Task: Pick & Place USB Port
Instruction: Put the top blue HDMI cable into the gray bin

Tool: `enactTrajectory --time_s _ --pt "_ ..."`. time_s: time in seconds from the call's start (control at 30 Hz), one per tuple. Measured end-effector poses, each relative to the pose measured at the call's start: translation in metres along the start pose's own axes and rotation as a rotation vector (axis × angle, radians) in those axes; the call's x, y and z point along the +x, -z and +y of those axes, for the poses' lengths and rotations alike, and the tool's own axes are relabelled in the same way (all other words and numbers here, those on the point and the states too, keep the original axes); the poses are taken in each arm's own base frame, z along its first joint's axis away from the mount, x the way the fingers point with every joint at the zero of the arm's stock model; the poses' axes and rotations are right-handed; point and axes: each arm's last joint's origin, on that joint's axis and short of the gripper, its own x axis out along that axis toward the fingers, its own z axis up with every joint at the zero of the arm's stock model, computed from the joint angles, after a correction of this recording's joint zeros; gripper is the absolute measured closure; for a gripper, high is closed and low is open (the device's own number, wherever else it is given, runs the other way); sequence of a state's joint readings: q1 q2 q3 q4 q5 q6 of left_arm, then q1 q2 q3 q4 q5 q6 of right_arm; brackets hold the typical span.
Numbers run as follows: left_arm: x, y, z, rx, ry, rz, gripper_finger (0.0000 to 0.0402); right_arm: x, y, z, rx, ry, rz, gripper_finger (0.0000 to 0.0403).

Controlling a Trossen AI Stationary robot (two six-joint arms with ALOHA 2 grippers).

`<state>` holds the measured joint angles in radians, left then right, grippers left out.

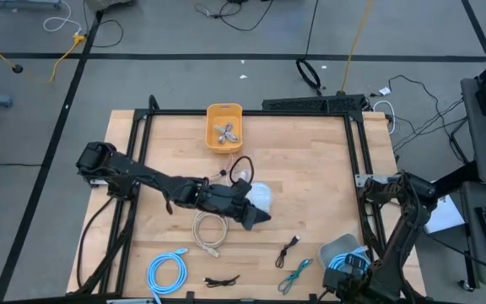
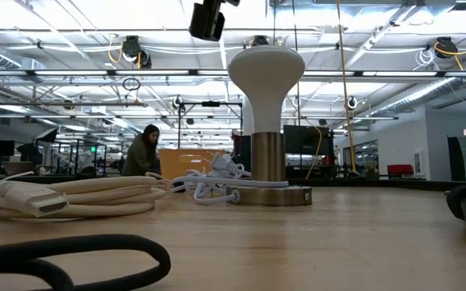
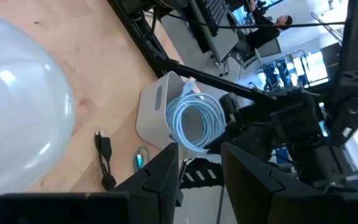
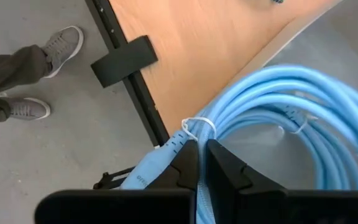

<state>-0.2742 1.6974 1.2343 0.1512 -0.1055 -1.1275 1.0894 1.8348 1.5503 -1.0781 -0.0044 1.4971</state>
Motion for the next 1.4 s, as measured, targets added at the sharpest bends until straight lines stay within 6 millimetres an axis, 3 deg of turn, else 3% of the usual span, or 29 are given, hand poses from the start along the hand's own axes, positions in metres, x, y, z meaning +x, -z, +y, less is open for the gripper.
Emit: enactTrajectory --time_s 0.17,0.5,1.1,1.4 --pt "0.0 0.001 -0.001 0.002 0.002 0.002 0.0277 0.007 0.005 0.001 0.033 -0.024 0.021 0.0398" --pt "0.0 0.001 -0.001 0.017 0.002 0.003 0.0277 0.0 0.027 -0.011 0.134 0.07 0.06 0.0398" --pt "0.0 0.001 -0.001 0.018 0.004 0.002 0.0277 -0.001 0.026 -0.009 0.061 0.033 0.012 0.0398" --pt "0.0 0.001 -0.001 0.012 0.004 0.002 0.0277 -0.001 0.025 -0.009 0.034 0.036 0.0 0.0303"
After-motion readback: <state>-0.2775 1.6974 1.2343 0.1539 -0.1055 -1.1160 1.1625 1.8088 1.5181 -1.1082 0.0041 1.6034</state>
